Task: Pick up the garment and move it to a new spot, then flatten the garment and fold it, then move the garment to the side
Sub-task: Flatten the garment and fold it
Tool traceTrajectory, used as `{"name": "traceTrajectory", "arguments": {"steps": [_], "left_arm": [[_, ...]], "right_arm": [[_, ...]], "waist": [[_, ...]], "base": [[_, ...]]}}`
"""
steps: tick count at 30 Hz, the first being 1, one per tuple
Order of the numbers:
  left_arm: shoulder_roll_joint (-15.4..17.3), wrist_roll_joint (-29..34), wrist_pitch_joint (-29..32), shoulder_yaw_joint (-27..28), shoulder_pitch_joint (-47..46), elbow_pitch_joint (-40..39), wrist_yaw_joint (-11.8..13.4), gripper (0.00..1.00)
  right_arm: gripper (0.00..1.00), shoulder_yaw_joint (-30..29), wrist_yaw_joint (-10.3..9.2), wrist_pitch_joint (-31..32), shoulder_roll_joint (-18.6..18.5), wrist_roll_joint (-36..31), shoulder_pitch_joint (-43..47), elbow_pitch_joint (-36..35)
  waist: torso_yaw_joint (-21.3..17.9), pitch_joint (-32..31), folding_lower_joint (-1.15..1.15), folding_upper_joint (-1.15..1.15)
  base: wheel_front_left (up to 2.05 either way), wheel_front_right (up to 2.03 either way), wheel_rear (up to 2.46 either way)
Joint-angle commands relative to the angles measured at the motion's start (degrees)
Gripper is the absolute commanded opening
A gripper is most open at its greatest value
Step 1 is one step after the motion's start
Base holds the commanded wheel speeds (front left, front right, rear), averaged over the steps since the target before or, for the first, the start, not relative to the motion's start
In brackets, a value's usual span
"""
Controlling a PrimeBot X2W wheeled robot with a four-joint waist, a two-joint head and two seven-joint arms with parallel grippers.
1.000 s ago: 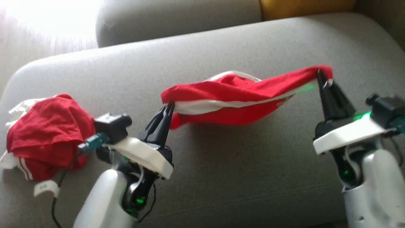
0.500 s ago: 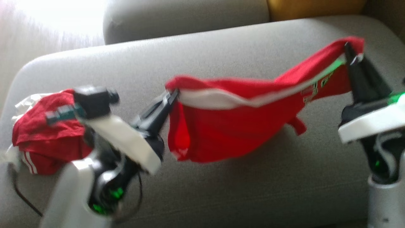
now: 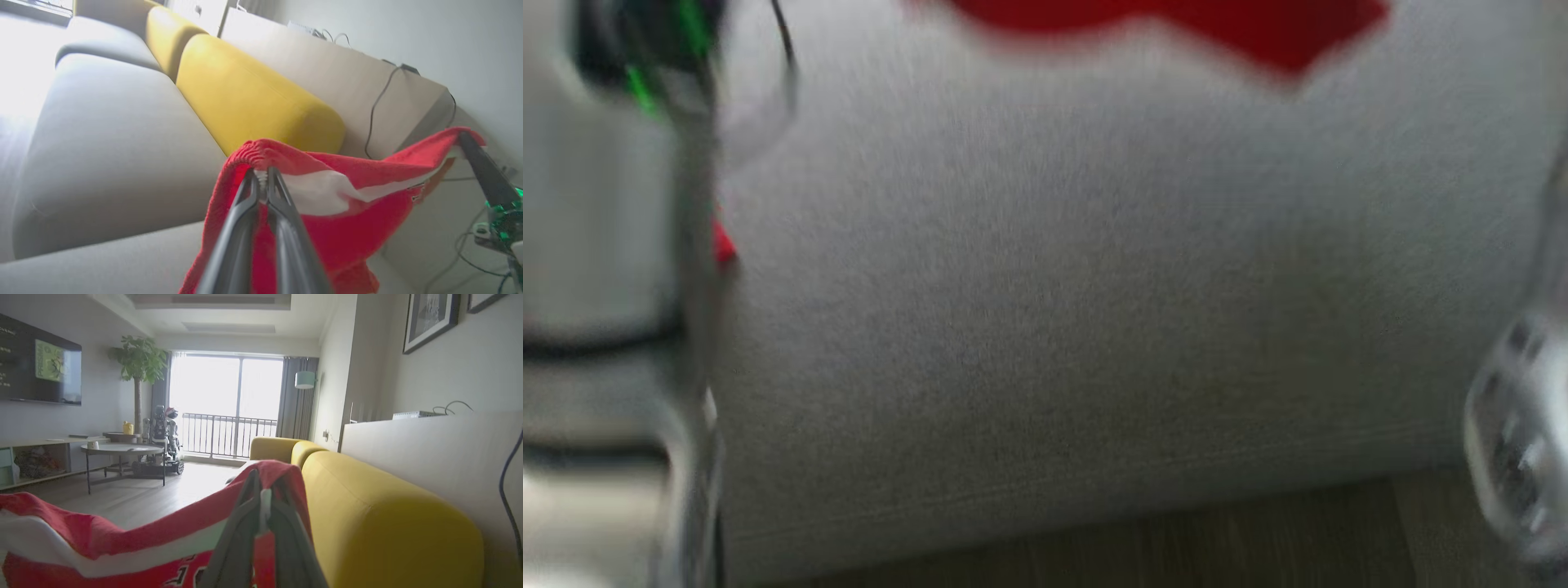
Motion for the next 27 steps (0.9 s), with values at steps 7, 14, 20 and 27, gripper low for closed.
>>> {"name": "traceTrajectory", "arguments": {"steps": [7,14,20,27], "left_arm": [[1.9,8.1,-19.1,2.5,-26.1,14.7,-5.4,0.0],[1.7,12.9,-32.1,-1.9,-29.0,28.5,-9.2,0.0],[2.8,14.7,-36.4,-7.6,-23.7,37.3,-10.7,0.0],[6.1,13.1,-33.8,-19.4,-14.4,41.8,-11.0,0.0]], "right_arm": [[0.0,-5.8,-0.01,-18.2,0.6,-4.1,-25.7,13.0],[0.0,-6.8,-0.01,-24.9,0.6,-4.4,-25.8,28.6],[0.0,-5.5,-0.01,-24.8,0.6,-1.7,-20.3,42.4],[0.0,-1.6,-0.01,-22.3,-0.9,0.6,-14.6,52.3]], "waist": [[0.9,18.1,-0.01,0.0],[2.1,20.9,-0.01,0.0],[2.5,20.7,-0.01,0.0],[2.7,16.6,-0.01,0.0]], "base": [[0.0,0.0,0.0],[0.0,0.0,0.0],[0.0,0.0,0.0],[0.0,0.0,0.0]]}}
